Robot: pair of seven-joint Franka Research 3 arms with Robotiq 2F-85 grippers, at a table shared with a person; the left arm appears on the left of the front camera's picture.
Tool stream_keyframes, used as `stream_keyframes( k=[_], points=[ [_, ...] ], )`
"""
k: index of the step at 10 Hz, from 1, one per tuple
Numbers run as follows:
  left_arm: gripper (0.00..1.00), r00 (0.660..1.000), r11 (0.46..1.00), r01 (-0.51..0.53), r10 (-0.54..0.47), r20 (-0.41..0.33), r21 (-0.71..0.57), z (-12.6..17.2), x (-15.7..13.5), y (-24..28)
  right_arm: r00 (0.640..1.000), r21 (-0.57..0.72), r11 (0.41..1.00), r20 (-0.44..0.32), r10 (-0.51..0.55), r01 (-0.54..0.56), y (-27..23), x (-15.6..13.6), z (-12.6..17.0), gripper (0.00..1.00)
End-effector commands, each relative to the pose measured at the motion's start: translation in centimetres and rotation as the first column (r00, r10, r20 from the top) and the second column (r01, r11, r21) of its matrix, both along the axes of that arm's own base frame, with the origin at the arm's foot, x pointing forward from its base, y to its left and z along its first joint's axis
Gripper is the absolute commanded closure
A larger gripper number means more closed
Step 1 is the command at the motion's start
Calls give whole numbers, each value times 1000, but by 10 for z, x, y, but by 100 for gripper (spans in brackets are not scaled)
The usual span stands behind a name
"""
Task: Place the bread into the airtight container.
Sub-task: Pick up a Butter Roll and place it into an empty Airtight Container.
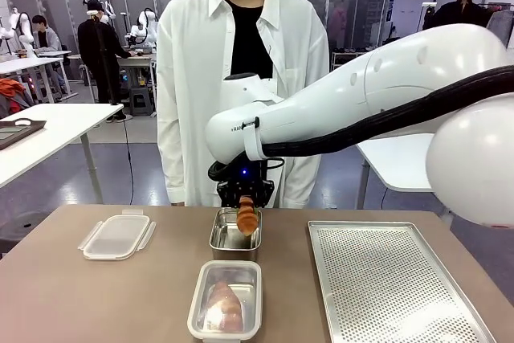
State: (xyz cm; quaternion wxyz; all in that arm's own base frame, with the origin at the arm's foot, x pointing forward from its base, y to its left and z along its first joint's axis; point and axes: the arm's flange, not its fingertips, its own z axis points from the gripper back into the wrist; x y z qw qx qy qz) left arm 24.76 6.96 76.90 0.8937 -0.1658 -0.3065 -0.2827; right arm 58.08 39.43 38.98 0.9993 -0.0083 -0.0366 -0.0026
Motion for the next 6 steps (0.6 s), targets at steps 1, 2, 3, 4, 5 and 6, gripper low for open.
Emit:
stream_keyframes(
  k=[1, 2, 3, 4, 5, 6],
  points=[
    [0, 1000, 1000, 14, -14, 6, 9, 2, -1, 0, 999, -11, 999, 9, -36, 37, 13, 10, -12, 59],
    [0, 1000, 1000, 14, -14, 6, 9, 2, -1, 0, 999, 2, 999, 15, -44, 44, 16, 15, -20, 59],
    [0, 1000, 1000, 14, -14, 6, 9, 2, -1, 0, 999, 8, 999, 8, -43, 43, 18, 18, -28, 59],
    [0, 1000, 1000, 14, -14, 6, 9, 2, -1, 0, 999, 14, 999, 2, -45, 45, 21, 20, -34, 59],
    [0, 1000, 1000, 14, -14, 6, 9, 2, -1, 0, 999, 21, 999, 6, -45, 45, 23, 22, -36, 53],
    [0, 1000, 1000, 14, -14, 6, 9, 2, -1, 0, 999, 20, 999, 6, -41, 41, 24, 21, -36, 25]
  ],
)
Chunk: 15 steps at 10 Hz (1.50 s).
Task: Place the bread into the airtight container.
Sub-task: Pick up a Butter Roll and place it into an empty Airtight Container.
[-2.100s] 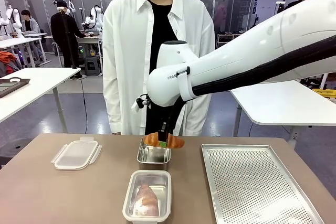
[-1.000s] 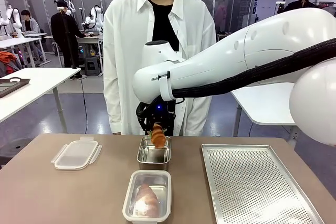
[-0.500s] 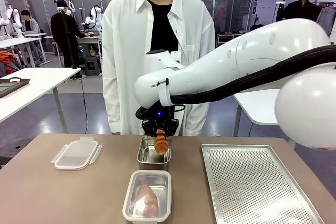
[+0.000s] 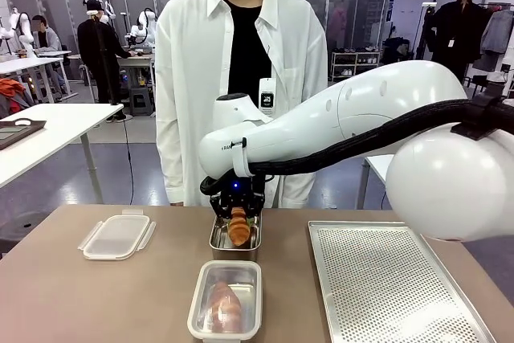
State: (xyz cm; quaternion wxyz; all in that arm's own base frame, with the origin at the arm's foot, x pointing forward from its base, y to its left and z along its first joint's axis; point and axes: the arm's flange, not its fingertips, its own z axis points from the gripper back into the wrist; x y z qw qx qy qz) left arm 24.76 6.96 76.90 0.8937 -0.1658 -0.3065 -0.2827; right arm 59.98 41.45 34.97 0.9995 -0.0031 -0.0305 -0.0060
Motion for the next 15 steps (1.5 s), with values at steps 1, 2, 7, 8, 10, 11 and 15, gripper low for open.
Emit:
stream_keyframes(
  k=[1, 2, 7, 8, 10, 11, 15],
  points=[
    [0, 1000, 1000, 14, -14, 6, 9, 2, -1, 0, 999, 10, 999, 23, -31, 31, 4, 2, 4, 13],
    [0, 1000, 1000, 14, -14, 6, 9, 2, -1, 0, 999, 13, 999, 24, -32, 32, 5, 2, 4, 0],
    [0, 1000, 1000, 14, -14, 6, 9, 2, -1, 0, 999, 38, 999, 38, -30, 29, -4, 2, 4, 0],
    [0, 1000, 1000, 14, -14, 6, 9, 2, -1, 0, 1000, 31, 999, 3, -5, 5, -10, 2, 2, 0],
    [0, 1000, 1000, 14, -14, 6, 9, 2, -1, 0, 1000, 19, 1000, 27, -6, 6, -1, 6, 4, 0],
    [0, 1000, 1000, 14, -14, 6, 9, 2, -1, 0, 1000, 19, 1000, 27, -6, 6, -1, 6, 4, 0],
    [0, 1000, 1000, 14, -14, 6, 9, 2, -1, 0, 1000, 19, 1000, 27, -6, 6, -1, 6, 4, 0]
  ],
)
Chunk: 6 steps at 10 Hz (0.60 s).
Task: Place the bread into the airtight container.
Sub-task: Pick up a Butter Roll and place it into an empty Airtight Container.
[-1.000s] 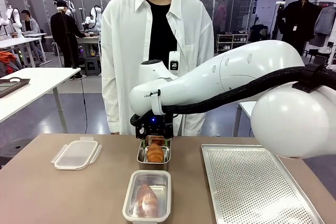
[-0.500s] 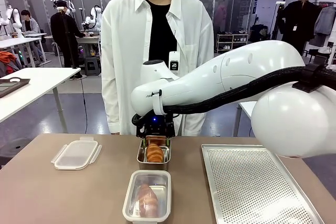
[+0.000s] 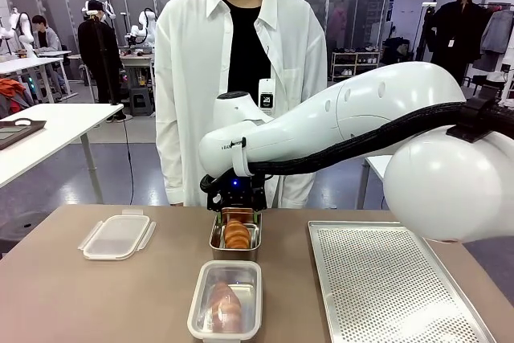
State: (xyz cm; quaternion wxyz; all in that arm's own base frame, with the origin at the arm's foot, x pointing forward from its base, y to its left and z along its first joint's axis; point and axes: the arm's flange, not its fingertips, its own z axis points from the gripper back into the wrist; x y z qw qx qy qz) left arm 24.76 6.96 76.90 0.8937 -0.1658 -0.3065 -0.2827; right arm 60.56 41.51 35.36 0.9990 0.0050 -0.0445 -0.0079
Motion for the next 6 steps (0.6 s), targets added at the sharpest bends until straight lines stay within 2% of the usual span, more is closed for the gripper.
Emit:
stream_keyframes(
  k=[1, 6],
  points=[
    [0, 1000, 1000, 14, -14, 6, 9, 2, -1, 0, 1000, 3, 1000, -1, -3, 3, -1, 1, 0, 0],
    [0, 1000, 1000, 14, -14, 6, 9, 2, -1, 0, 1000, 3, 1000, -1, -3, 3, -1, 1, 0, 0]
  ],
)
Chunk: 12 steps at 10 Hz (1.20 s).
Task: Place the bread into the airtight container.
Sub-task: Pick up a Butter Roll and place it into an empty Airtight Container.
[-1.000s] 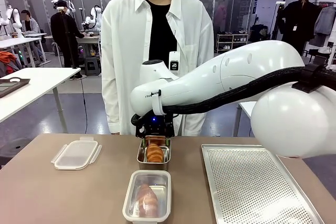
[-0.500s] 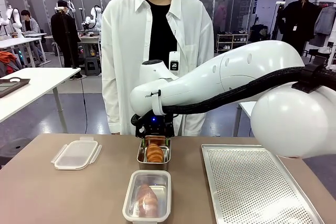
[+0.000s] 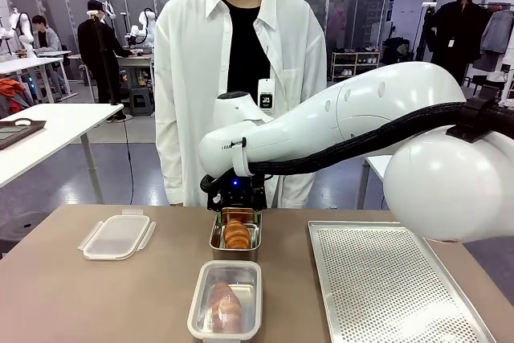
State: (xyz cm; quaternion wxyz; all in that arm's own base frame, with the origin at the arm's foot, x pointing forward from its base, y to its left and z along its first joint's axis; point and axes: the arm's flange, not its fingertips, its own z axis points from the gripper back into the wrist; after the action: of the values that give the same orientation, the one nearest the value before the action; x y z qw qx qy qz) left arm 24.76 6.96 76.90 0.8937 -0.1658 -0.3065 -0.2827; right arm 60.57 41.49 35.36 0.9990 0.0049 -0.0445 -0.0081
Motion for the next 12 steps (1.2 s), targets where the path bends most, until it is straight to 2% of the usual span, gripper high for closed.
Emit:
stream_keyframes(
  k=[1, 3, 5, 6, 8, 10, 11, 12],
  points=[
    [0, 1000, 1000, 14, -14, 6, 9, 2, -1, 0, 1000, 3, 1000, -2, -2, 2, -1, 0, 0, 0],
    [0, 1000, 1000, 14, -14, 6, 9, 2, -1, 0, 1000, 0, 1000, 0, 0, 0, 0, 0, 0, 0],
    [0, 1000, 1000, 14, -14, 6, 9, 2, -1, 0, 997, 23, 998, -42, 62, -61, -16, -18, 53, 0],
    [0, 1000, 1000, 14, -14, 6, 9, 2, -1, 0, 991, 56, 993, -71, 111, -107, -33, -26, 70, 0],
    [0, 1000, 1000, 14, -14, 6, 9, 2, -1, 0, 969, 92, 969, -72, 235, -229, -79, -41, 102, 0],
    [0, 1000, 1000, 14, -14, 6, 9, 2, -1, 0, 917, 112, 912, -30, 399, -393, -130, -69, 147, 0],
    [0, 1000, 1000, 14, -14, 6, 9, 2, -1, 0, 884, 96, 879, 26, 466, -466, -163, -85, 176, 0],
    [0, 1000, 1000, 14, -14, 6, 9, 2, -1, 0, 870, 94, 865, 76, 488, -494, -192, -99, 202, 0]
  ],
)
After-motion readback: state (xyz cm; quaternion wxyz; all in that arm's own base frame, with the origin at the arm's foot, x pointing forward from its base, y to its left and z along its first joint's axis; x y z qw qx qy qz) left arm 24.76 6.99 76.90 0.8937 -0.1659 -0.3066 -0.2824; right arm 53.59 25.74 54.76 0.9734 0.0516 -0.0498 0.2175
